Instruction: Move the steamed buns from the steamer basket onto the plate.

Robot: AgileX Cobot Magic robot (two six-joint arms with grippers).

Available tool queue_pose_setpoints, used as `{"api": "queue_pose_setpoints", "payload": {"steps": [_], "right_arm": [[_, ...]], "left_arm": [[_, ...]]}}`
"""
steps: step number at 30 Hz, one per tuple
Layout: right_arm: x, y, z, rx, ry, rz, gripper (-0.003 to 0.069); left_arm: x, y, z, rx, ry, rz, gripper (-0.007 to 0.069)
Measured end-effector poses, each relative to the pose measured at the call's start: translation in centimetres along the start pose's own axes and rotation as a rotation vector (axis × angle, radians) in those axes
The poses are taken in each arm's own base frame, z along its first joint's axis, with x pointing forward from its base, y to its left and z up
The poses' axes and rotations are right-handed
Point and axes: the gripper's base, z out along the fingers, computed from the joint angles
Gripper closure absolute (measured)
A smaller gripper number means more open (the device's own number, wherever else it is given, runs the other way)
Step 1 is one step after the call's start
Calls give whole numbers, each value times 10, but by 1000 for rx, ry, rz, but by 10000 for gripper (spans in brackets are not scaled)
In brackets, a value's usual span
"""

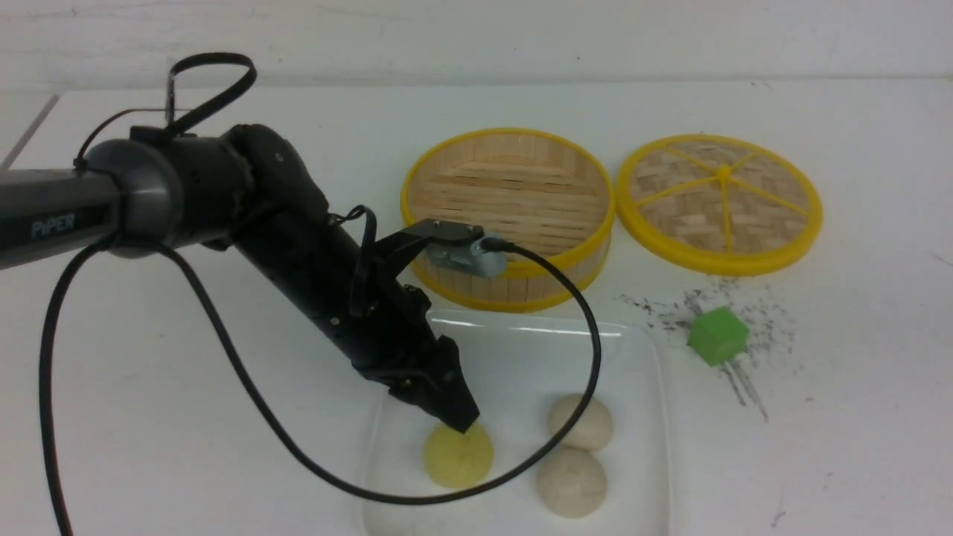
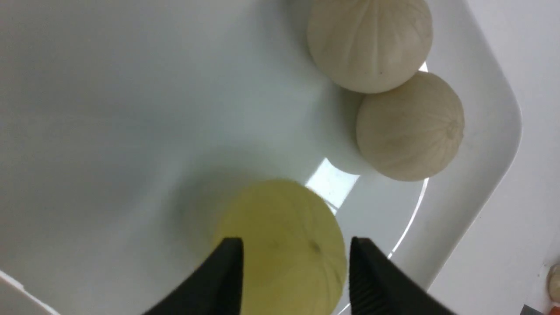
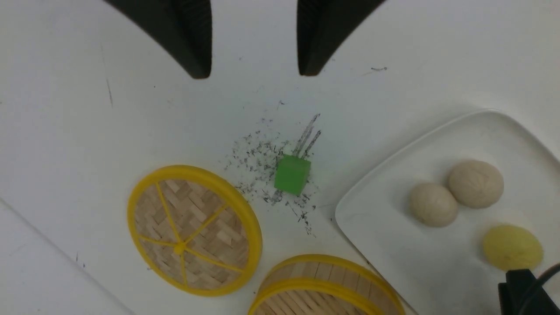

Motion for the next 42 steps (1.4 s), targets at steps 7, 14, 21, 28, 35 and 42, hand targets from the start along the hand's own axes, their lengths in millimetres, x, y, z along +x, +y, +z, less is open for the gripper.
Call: {"api": "queue_pose_setpoints", "payload": {"steps": [7, 14, 21, 28, 35, 42], "right_arm": [[0, 1, 0, -10, -4, 4, 365], [-1, 2, 0, -20, -10, 3, 365], [0, 4, -5, -26, -28, 2, 365], [2, 4, -10, -13, -60, 36, 365], [-6, 0, -12, 35, -153, 124, 365], [-2, -9, -33, 190, -270, 170, 365]], "left_arm": [[2, -5, -3, 28, 20, 0, 187], [-15, -36, -61, -79, -122, 125, 239], [-11, -91, -150, -322, -393, 235, 246], [16, -129, -210, -535, -607, 186, 246], [35, -136, -232, -673, -654, 89, 246], [62, -152, -261, -824, -742, 22, 248]]}}
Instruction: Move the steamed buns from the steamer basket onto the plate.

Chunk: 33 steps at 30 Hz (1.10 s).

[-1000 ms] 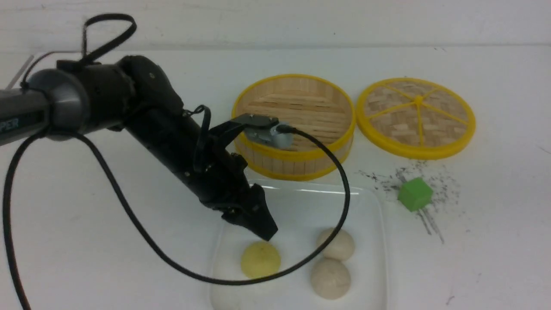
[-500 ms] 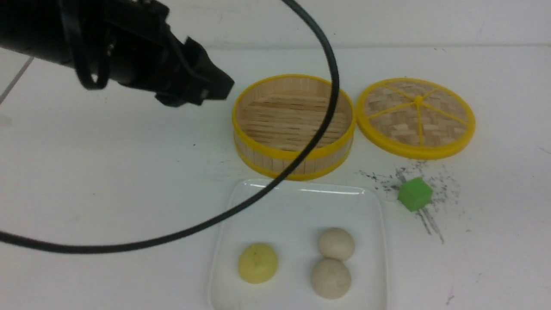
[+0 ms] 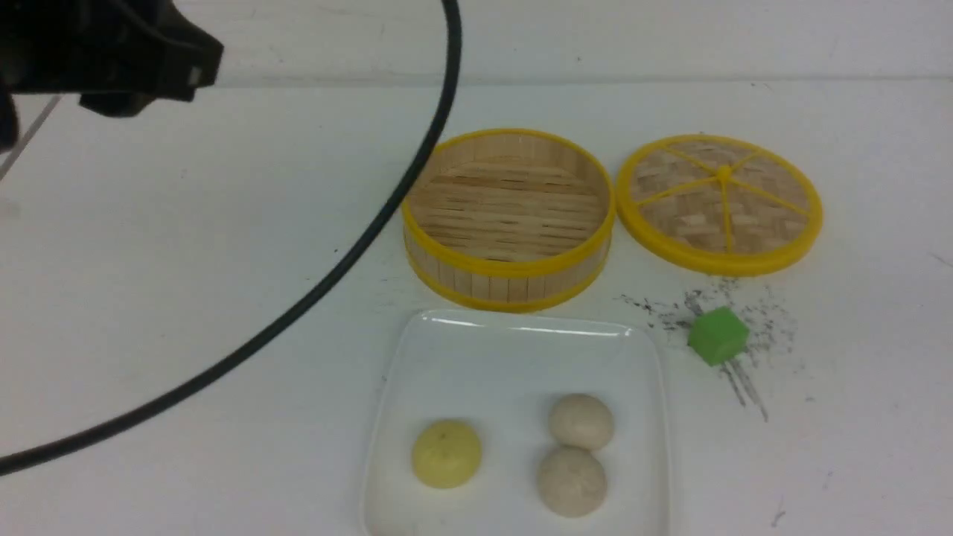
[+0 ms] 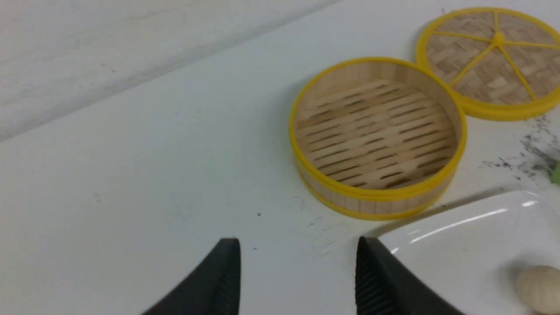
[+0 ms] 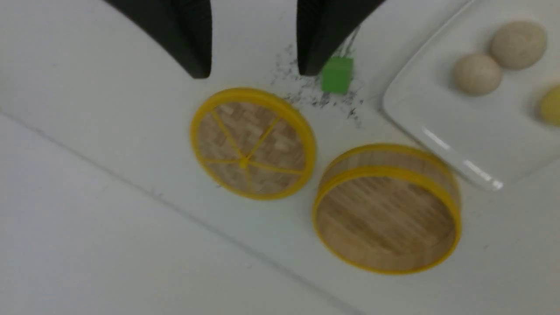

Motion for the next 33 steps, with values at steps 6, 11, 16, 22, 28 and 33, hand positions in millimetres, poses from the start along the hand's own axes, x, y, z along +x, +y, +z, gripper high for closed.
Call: {"api": "queue_pose_setpoints", "payload": {"steps": [6, 11, 16, 22, 28, 33], "right_arm": [[-3, -8, -27, 101, -174, 65, 365], [11, -5, -36, 102, -220, 90, 365], [40, 3, -44, 84, -235, 102, 365], [84, 12, -52, 113, -312, 89, 365], [149, 31, -13, 128, -333, 78, 365], [175, 41, 21, 91, -273, 157, 365]], "left_arm": [[0, 6, -31, -71, -72, -63, 249], [1, 7, -44, -77, -99, -90, 251], [4, 7, -48, -79, -101, -94, 251], [6, 6, -47, -75, -83, -104, 251], [6, 6, -47, -75, -83, -104, 251], [6, 6, -47, -69, -84, -109, 251]]}}
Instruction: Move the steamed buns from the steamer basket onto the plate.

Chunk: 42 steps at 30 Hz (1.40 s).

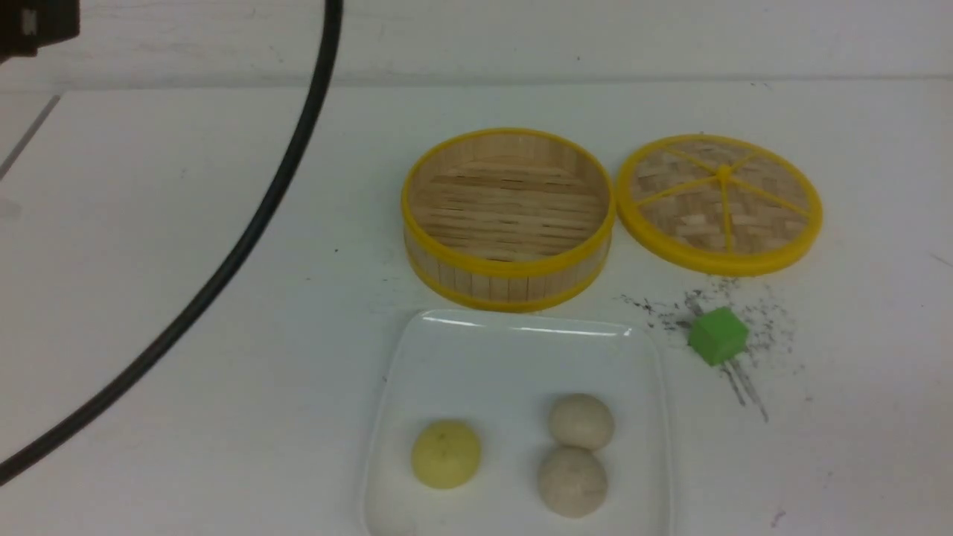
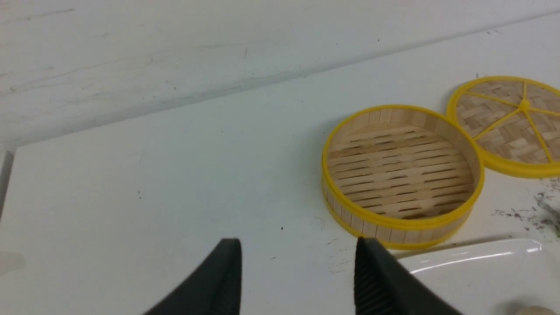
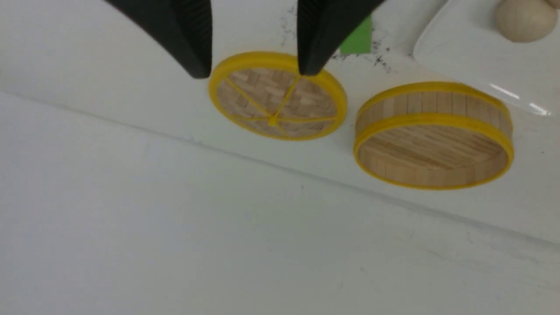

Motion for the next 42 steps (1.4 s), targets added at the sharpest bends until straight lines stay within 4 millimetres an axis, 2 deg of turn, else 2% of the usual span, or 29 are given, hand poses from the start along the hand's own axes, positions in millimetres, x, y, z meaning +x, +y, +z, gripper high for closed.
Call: {"api": "queue_pose_setpoints", "payload": {"steps": [1, 3, 8, 14, 20, 27, 32, 42], "right_arm": [[8, 2, 5, -2, 8, 23, 365], [12, 2, 9, 9, -1, 21, 365], [11, -1, 9, 41, -30, 99, 397], [16, -11, 8, 152, 6, 274, 497], [23, -14, 11, 204, 3, 368, 550], [46, -3, 26, 128, -2, 229, 554], [50, -4, 27, 138, 31, 104, 552], [50, -4, 27, 138, 32, 86, 542]], "left_arm": [[0, 0, 0, 0, 0, 0, 251], [0, 0, 0, 0, 0, 0, 251], [0, 0, 0, 2, 0, -1, 251], [0, 0, 0, 2, -1, -1, 251], [0, 0, 0, 2, -5, 4, 251], [-1, 0, 0, 2, -7, 21, 251], [-1, 0, 0, -1, -13, 36, 251], [-3, 1, 0, -12, -28, 46, 266]]}}
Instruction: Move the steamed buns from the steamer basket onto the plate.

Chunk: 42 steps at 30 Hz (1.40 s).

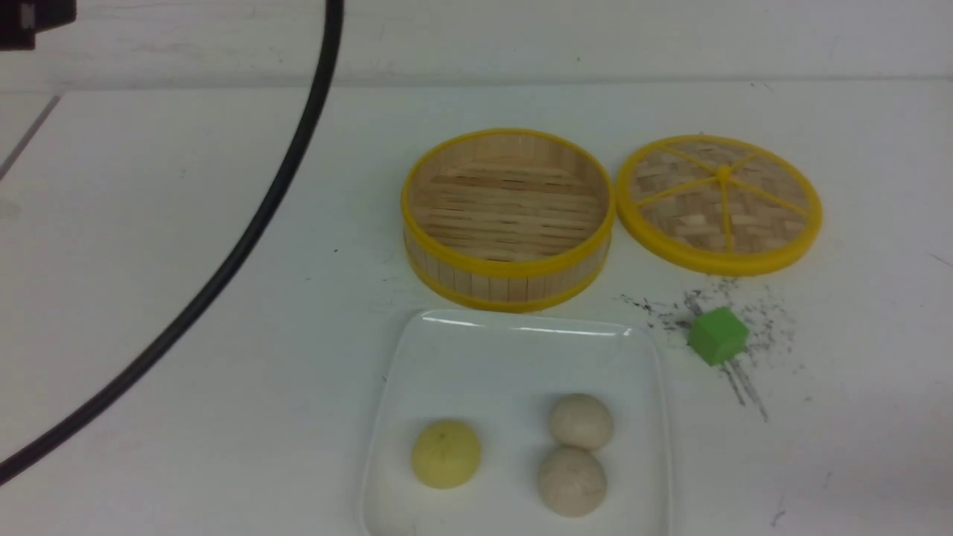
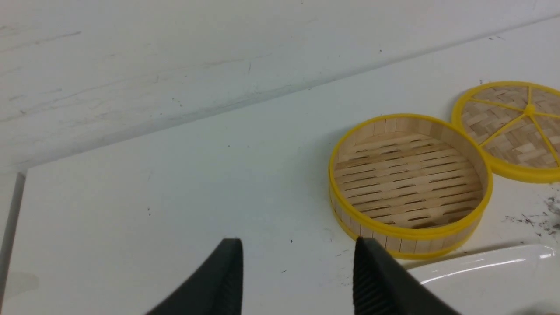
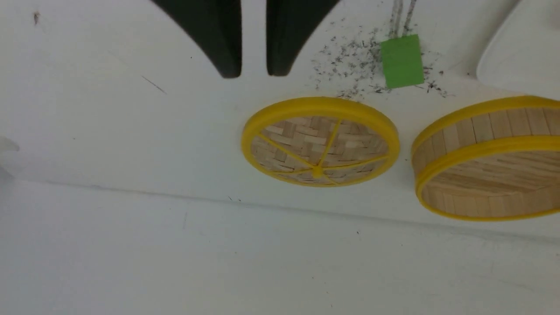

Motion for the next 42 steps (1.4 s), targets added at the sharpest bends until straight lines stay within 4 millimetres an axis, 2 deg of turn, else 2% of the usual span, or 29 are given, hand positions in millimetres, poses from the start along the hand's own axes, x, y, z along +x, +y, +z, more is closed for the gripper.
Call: {"api": "queue_pose_setpoints", "payload": {"steps": [7, 11, 14, 18, 21, 22, 29, 30, 34, 35, 36, 42], "right_arm": [[0, 0, 0, -4, -5, 0, 539], [0, 0, 0, -4, -5, 0, 535], [-1, 0, 0, -3, -6, -1, 531], [-1, 0, 0, -3, -6, -2, 525], [-1, 0, 0, -1, -7, -8, 525], [-1, 0, 0, 2, -10, -17, 524], [-1, 0, 0, 4, -12, -23, 517], [-1, 0, 0, 4, -12, -23, 517], [-1, 0, 0, 4, -13, -24, 517], [-1, 0, 0, 4, -13, -24, 517], [-1, 0, 0, 4, -13, -24, 515], [-1, 0, 0, 4, -14, -24, 510]], "left_arm": [[5, 6, 0, -65, 53, 6, 288], [18, 3, 1, -42, 130, -44, 296], [28, -4, 0, 12, 108, -53, 322], [59, -13, -6, 75, 34, -64, 386], [72, -14, -11, 77, 6, -61, 397], [88, -16, -14, 77, -7, -56, 398], [135, -20, -33, 65, -198, -56, 398], [136, -21, -32, 65, -197, -57, 398], [172, -25, -30, 68, -212, -84, 392], [172, -25, -30, 68, -215, -86, 392], [182, -27, -27, 71, -204, -108, 391], [201, -30, -19, 78, -194, -151, 391]]}}
